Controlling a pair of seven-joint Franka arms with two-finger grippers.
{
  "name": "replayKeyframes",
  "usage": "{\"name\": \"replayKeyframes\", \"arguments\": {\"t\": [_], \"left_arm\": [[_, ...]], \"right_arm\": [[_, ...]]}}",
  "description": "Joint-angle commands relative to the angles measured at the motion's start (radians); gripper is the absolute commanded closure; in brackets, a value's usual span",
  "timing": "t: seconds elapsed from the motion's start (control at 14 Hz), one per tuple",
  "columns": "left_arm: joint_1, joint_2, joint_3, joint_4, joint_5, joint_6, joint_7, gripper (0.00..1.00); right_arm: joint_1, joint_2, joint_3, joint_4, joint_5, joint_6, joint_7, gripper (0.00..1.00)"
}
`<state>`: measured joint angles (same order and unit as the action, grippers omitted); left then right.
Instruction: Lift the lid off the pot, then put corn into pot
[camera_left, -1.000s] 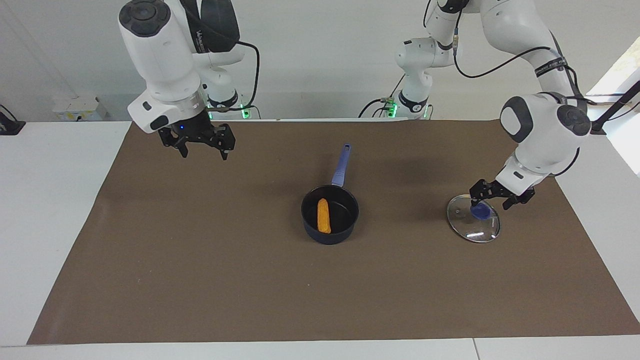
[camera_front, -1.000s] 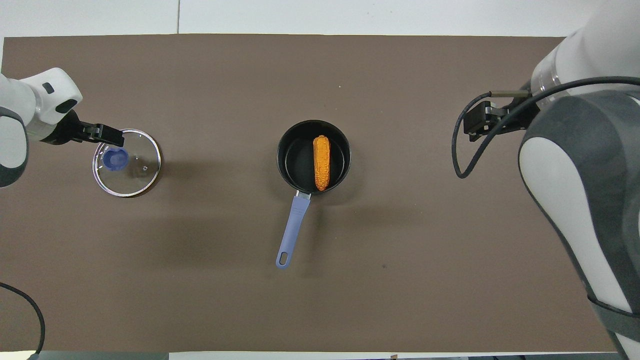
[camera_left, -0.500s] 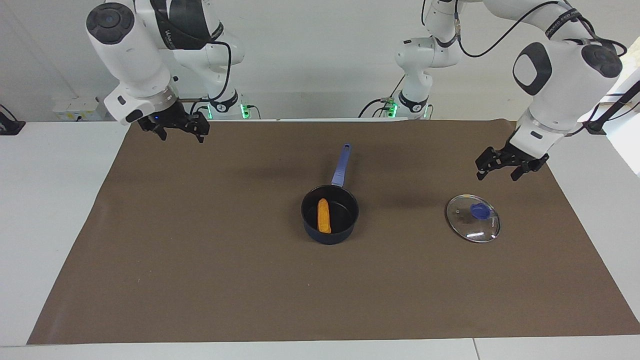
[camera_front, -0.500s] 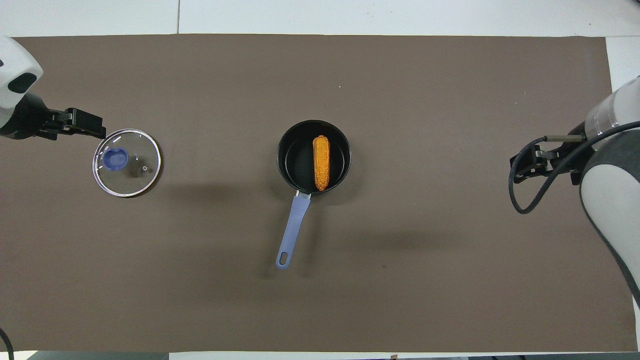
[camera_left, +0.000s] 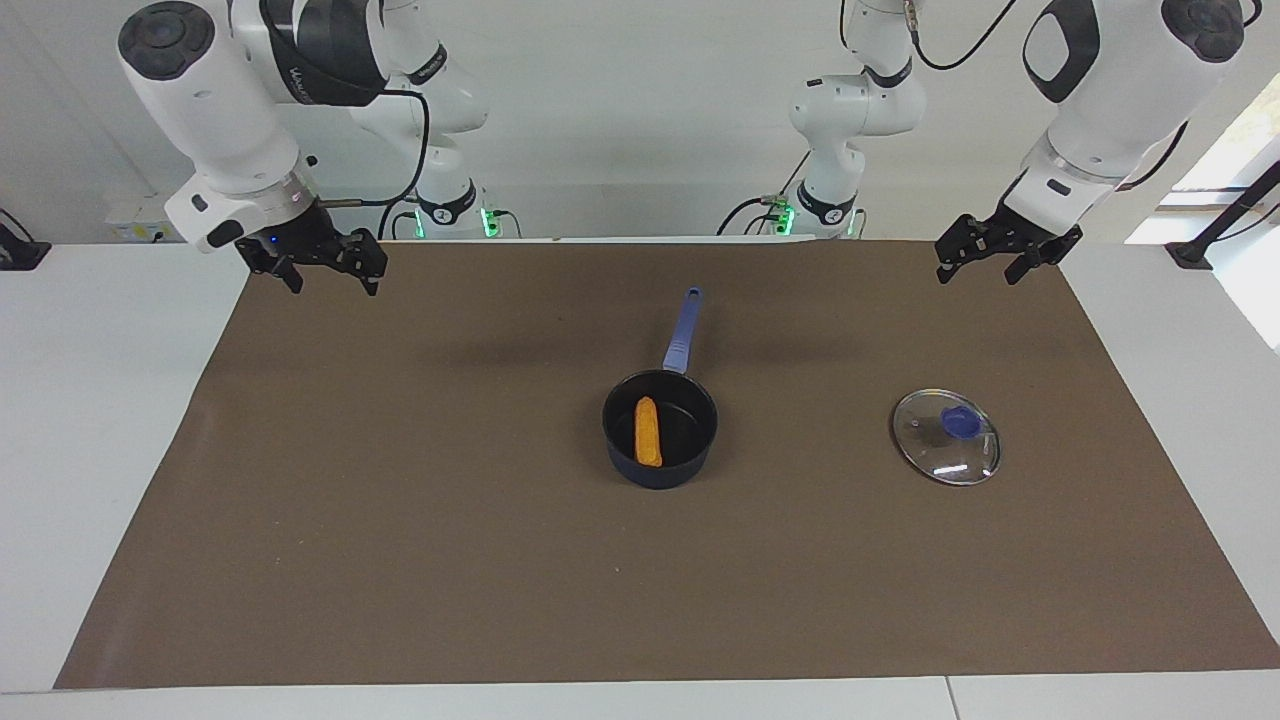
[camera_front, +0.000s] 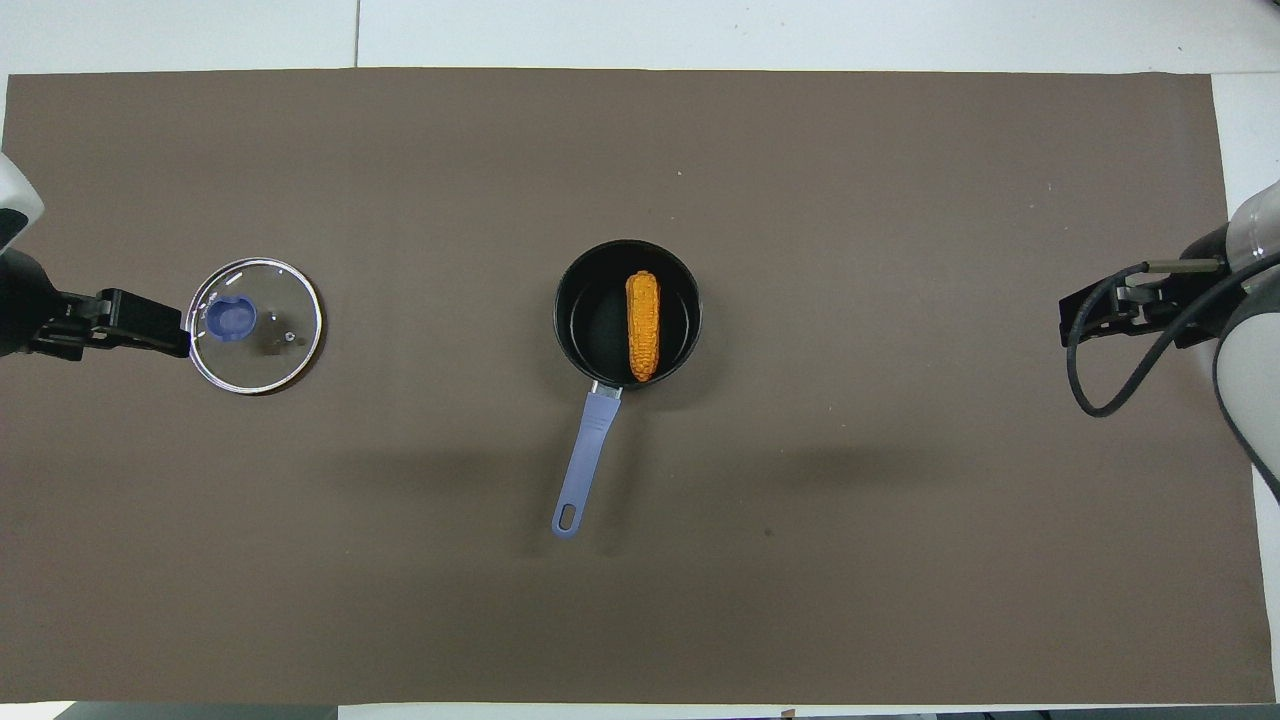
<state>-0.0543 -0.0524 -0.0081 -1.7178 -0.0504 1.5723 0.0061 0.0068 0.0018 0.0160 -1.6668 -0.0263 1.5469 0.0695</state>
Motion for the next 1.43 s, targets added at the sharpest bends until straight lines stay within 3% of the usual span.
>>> {"name": "replayKeyframes", "arguments": {"t": [0.0, 0.43, 0.71, 1.36], "left_arm": [[-0.012, -0.03, 0.013, -0.057, 0.021, 0.075, -0.017, 0.0], [-0.045, 0.035, 0.016, 0.099, 0.07, -0.034, -0.025, 0.0], [-0.048, -0.003, 0.013, 0.015, 0.07, 0.009, -0.026, 0.0], [-0.041, -0.015, 0.007, -0.011, 0.064, 0.009, -0.023, 0.0]], "right_arm": [[-0.018, 0.042, 0.002, 0.067, 0.011, -0.016, -0.019, 0.0], [-0.013, 0.038, -0.014, 0.053, 0.011, -0.031, -0.02, 0.0], [-0.002, 0.033, -0.034, 0.041, 0.011, -0.033, -0.022, 0.0], [-0.002, 0.04, -0.05, 0.059, 0.011, -0.024, -0.022, 0.0]]}}
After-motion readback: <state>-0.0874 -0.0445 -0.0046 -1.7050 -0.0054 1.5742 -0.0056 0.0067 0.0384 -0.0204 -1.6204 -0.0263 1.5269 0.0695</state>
